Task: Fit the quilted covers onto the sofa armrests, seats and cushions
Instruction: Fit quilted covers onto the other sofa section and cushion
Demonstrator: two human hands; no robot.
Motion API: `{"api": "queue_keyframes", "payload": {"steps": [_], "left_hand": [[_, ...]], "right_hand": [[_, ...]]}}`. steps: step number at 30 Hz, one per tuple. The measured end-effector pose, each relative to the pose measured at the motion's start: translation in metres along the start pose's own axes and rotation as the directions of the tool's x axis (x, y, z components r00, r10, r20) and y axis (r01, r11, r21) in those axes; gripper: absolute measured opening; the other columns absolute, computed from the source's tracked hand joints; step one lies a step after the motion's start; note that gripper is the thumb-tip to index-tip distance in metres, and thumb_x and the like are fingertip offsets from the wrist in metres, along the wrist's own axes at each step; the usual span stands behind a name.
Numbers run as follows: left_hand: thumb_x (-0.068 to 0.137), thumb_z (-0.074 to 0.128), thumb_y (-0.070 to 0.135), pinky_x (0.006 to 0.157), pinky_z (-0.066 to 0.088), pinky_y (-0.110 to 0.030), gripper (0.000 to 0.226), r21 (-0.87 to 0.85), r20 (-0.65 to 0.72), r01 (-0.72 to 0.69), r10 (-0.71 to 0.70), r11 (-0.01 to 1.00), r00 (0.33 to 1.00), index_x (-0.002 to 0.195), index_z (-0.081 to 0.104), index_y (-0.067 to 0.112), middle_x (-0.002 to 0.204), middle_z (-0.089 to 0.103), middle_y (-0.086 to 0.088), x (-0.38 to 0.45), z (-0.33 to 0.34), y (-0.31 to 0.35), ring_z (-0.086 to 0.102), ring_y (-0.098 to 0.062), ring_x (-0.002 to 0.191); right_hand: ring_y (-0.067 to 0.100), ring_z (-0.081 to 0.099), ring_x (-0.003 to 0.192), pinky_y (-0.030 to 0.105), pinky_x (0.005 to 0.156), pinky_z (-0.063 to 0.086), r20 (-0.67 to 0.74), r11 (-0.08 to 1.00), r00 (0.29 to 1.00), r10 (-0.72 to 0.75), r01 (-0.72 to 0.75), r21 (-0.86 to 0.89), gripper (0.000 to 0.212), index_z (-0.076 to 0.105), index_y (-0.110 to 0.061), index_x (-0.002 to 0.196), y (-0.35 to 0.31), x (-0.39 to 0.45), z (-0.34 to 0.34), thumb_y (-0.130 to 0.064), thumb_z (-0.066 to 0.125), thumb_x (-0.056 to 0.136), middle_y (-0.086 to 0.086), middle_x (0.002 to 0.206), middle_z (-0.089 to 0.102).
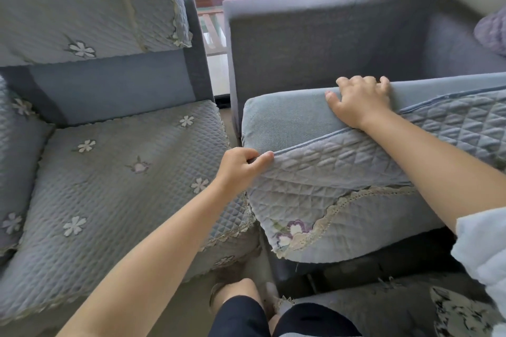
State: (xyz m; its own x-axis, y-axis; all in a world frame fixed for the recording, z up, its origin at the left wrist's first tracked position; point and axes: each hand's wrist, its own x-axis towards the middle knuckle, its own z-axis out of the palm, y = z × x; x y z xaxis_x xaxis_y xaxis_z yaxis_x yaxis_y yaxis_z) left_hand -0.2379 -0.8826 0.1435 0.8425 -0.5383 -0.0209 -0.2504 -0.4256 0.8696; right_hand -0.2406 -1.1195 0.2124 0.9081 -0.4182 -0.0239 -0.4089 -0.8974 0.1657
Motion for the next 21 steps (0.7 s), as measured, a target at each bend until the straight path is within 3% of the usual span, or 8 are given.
{"api": "queue_keyframes", "payload": {"steps": [4,6,8,11,14,16,18,21], "left_hand": [[0.067,0.056,0.051,0.042,0.01,-0.021,0.048,-0.307,0.233,0.194,-0.124,0.932,0.965,0.041,0.03,0.021,0.042,0.018,0.012,0.014,-0.008,-0.004,0.013,-0.005,0.039],[0.068,0.055,0.049,0.04,0.009,-0.019,0.053,-0.307,0.327,0.233,-0.128,0.923,0.936,0.033,0.024,0.025,0.038,0.014,0.014,0.017,-0.012,-0.006,0.01,-0.003,0.036],[0.062,0.057,0.057,0.042,0.012,-0.02,0.05,-0.237,0.432,0.223,-0.103,0.945,0.896,0.032,0.033,0.024,0.041,0.019,0.013,0.022,-0.02,-0.008,0.016,-0.004,0.038],[0.068,0.058,0.052,0.057,0.029,-0.025,0.047,-0.018,0.683,0.091,-0.055,0.996,0.729,0.073,0.059,0.005,0.066,0.041,0.0,0.023,-0.04,-0.008,0.038,-0.011,0.059],[0.087,0.058,0.023,0.068,0.035,-0.011,0.031,0.193,0.801,-0.028,-0.141,0.981,0.581,0.11,0.052,0.003,0.089,0.052,-0.001,0.027,-0.056,-0.009,0.046,-0.001,0.07],[0.089,0.057,0.022,0.074,0.035,-0.022,0.035,0.208,0.829,0.01,-0.182,0.978,0.528,0.115,0.048,0.001,0.091,0.05,-0.008,0.029,-0.06,-0.012,0.044,-0.011,0.078],[0.088,0.053,0.033,0.069,0.032,-0.026,0.037,0.189,0.83,0.054,-0.189,0.98,0.524,0.105,0.048,0.001,0.082,0.044,-0.003,0.03,-0.06,-0.017,0.039,-0.013,0.073],[0.095,0.042,0.035,0.054,0.025,-0.023,0.035,0.272,0.718,-0.112,-0.125,0.956,0.685,0.068,0.037,0.014,0.062,0.035,0.004,0.026,-0.059,-0.024,0.031,-0.009,0.053]], "right_hand": [[0.032,0.043,0.119,0.043,0.102,0.023,-0.01,0.995,0.997,-0.074,0.075,0.065,0.048,0.052,-0.01,0.118,-0.033,0.006,0.001,-0.041,0.021,0.098,0.013,0.126,0.054],[0.029,0.049,0.114,0.038,0.094,0.029,-0.019,0.977,0.981,-0.194,0.195,0.083,0.048,0.056,-0.01,0.11,-0.055,0.007,0.001,-0.042,0.021,0.098,0.01,0.119,0.059],[0.028,0.052,0.111,0.036,0.089,0.032,0.0,0.953,0.957,-0.289,0.288,0.094,0.049,0.056,-0.01,0.105,-0.076,0.013,0.0,-0.043,0.022,0.097,0.009,0.116,0.06],[0.029,0.054,0.107,0.035,0.081,0.034,0.024,0.94,0.943,-0.331,0.327,0.102,0.045,0.053,-0.01,0.093,-0.091,0.018,-0.001,-0.044,0.024,0.097,0.011,0.112,0.061],[0.029,0.055,0.101,0.032,0.071,0.03,0.007,0.932,0.941,-0.34,0.336,0.135,0.039,0.042,-0.013,0.082,-0.09,0.024,0.0,-0.045,0.026,0.096,0.011,0.105,0.062],[0.028,0.055,0.099,0.03,0.069,0.029,0.007,0.928,0.938,-0.346,0.341,0.15,0.04,0.042,-0.012,0.081,-0.087,0.028,-0.001,-0.045,0.026,0.096,0.011,0.103,0.061],[0.027,0.055,0.101,0.03,0.07,0.03,0.014,0.93,0.941,-0.338,0.332,0.159,0.042,0.048,-0.011,0.086,-0.086,0.032,-0.003,-0.046,0.027,0.096,0.01,0.103,0.062],[0.025,0.055,0.103,0.03,0.071,0.032,0.048,0.936,0.945,-0.323,0.311,0.164,0.048,0.058,-0.011,0.096,-0.087,0.038,-0.004,-0.049,0.028,0.095,0.007,0.103,0.063]]}}
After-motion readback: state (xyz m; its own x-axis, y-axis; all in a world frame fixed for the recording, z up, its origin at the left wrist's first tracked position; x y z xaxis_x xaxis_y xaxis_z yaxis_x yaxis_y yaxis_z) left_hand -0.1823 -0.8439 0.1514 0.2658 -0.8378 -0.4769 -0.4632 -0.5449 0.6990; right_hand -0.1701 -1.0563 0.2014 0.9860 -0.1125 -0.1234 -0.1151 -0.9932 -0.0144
